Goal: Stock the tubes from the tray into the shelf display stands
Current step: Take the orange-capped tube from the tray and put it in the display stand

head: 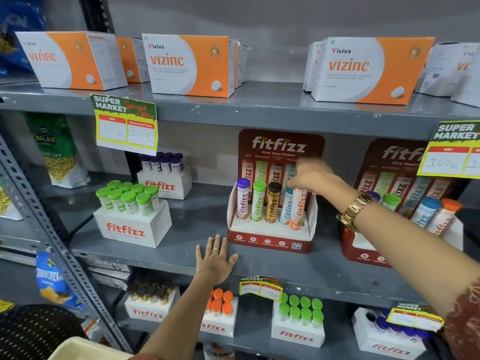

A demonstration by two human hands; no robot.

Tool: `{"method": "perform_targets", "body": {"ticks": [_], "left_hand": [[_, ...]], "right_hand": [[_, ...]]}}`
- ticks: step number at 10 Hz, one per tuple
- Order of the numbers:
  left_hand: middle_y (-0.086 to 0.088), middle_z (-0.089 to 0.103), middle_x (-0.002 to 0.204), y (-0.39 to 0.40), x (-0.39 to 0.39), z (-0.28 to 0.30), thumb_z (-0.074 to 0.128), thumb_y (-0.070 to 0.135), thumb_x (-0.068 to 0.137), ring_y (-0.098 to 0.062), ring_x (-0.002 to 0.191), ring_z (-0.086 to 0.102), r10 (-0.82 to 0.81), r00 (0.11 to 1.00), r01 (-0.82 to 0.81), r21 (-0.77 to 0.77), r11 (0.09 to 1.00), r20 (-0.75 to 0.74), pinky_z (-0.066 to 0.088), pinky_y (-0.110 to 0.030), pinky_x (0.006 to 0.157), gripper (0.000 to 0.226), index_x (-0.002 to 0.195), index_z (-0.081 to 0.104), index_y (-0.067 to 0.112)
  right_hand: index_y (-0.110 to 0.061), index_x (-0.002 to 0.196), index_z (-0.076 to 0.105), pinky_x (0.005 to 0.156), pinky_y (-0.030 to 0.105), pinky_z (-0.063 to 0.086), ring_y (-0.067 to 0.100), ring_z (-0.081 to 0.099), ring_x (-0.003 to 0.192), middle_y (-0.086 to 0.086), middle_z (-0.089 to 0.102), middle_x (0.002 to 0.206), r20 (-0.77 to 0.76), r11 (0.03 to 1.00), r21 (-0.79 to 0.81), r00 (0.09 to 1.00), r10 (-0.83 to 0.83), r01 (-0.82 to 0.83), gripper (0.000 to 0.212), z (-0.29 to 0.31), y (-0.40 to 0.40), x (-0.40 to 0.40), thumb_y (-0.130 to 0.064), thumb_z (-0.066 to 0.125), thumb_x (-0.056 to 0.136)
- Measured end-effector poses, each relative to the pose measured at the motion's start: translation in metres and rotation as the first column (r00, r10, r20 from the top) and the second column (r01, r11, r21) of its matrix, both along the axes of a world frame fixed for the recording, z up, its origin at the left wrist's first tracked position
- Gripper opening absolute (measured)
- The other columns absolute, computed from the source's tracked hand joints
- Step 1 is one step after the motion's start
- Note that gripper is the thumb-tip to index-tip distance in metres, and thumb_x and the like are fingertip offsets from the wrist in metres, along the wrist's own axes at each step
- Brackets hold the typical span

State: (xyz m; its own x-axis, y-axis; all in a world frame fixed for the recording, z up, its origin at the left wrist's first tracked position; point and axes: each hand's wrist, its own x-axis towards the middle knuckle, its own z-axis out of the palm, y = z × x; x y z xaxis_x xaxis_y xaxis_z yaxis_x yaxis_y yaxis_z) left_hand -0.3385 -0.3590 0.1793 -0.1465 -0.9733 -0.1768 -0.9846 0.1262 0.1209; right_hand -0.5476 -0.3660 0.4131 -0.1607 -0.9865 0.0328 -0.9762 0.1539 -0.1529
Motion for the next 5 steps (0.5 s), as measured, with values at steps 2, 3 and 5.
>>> {"method": "perform_targets", "body": {"ticks": [2, 3, 5], "left_hand": [[-0.004, -0.009, 0.157, -0.001, -0.001, 0.001, 0.012, 0.054, 0.095, -0.025, 0.143, -0.011, 0.001, 1.000, -0.001, 0.005, 1.000, 0.003, -0.008, -0.053, 0.113, 0.064, 0.146, -0.005, 0.019], [-0.004, -0.009, 0.157, 0.000, -0.001, 0.001, 0.012, 0.054, 0.095, -0.025, 0.143, -0.011, 0.001, 1.000, -0.001, 0.005, 1.000, 0.001, -0.008, -0.053, 0.112, 0.065, 0.146, -0.005, 0.019], [-0.004, -0.009, 0.157, 0.000, -0.001, 0.000, 0.013, 0.054, 0.095, -0.026, 0.143, -0.011, 0.001, 1.000, -0.001, 0.003, 1.000, 0.007, -0.008, -0.053, 0.112, 0.065, 0.146, -0.005, 0.019]], "right_hand": [[-0.008, 0.114, 0.061, 0.057, 0.022, 0.043, 0.016, 0.053, 0.082, 0.006, 0.058, 0.098, 0.065, 0.996, 0.037, 0.994, -0.084, 0.082, 0.032, -0.012, -0.009, -0.015, -0.030, 0.059, 0.091], [-0.007, 0.114, 0.060, 0.052, 0.020, 0.040, 0.016, 0.053, 0.082, 0.009, 0.060, 0.104, 0.107, 0.997, 0.004, 0.991, -0.079, 0.079, 0.030, -0.017, -0.013, -0.020, -0.027, 0.061, 0.091], [-0.008, 0.115, 0.058, 0.044, 0.019, 0.030, 0.017, 0.051, 0.081, 0.009, 0.057, 0.098, 0.142, 0.997, -0.044, 0.988, -0.053, 0.060, 0.031, -0.025, -0.017, -0.026, -0.026, 0.063, 0.090]]}}
